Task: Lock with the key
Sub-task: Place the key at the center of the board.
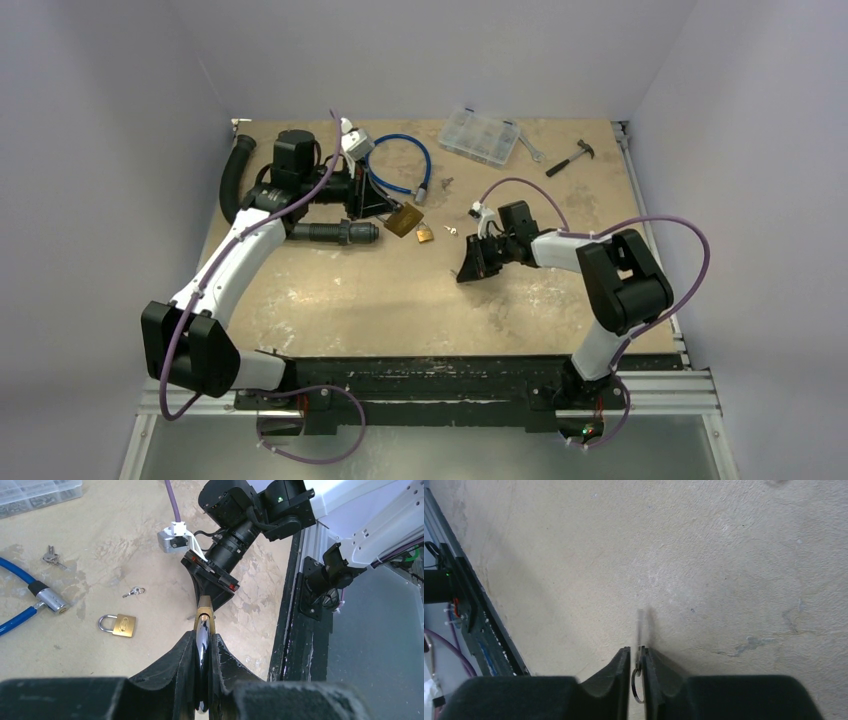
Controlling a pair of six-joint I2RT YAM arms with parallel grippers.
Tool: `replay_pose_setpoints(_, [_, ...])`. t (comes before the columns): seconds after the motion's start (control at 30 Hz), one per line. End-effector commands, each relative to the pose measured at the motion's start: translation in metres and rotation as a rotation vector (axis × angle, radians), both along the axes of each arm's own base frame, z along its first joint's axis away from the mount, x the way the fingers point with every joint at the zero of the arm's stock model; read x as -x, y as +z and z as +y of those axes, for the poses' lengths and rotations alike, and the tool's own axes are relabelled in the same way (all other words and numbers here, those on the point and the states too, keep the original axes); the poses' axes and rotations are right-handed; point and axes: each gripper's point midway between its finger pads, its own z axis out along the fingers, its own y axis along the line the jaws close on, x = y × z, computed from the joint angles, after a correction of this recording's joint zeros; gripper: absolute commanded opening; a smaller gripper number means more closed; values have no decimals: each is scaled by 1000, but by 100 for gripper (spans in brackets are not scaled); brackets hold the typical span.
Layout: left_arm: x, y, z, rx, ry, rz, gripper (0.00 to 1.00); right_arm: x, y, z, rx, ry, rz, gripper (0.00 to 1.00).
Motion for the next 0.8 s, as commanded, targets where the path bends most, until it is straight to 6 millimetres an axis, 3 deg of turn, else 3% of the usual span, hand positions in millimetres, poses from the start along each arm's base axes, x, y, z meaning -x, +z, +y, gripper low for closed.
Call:
replay_pose_setpoints(0.0, [0, 29, -3, 45, -37, -114, 0, -9, 1, -1, 23, -31, 5, 28])
replay_pose_setpoints(0.13, [-1, 23, -1, 22, -43, -133, 0, -9, 8, -1, 13, -33, -9, 51])
replay_pose_setpoints(0.33, [-3, 18, -2, 6, -52, -123, 0, -16, 24, -4, 20, -52, -79, 65])
replay_pose_setpoints(0.47, [-3, 2, 0, -61, -71, -128, 0, -25, 56, -1, -19, -51, -169, 71])
replay_pose_setpoints(0.63, [11, -23, -12, -151, -144, -107, 0, -44, 107, -17, -59, -116, -329, 98])
replay_pose_setpoints(0.77, [39, -56, -36, -268, -252, -96, 0, -60, 134, -42, -81, -201, -400, 99])
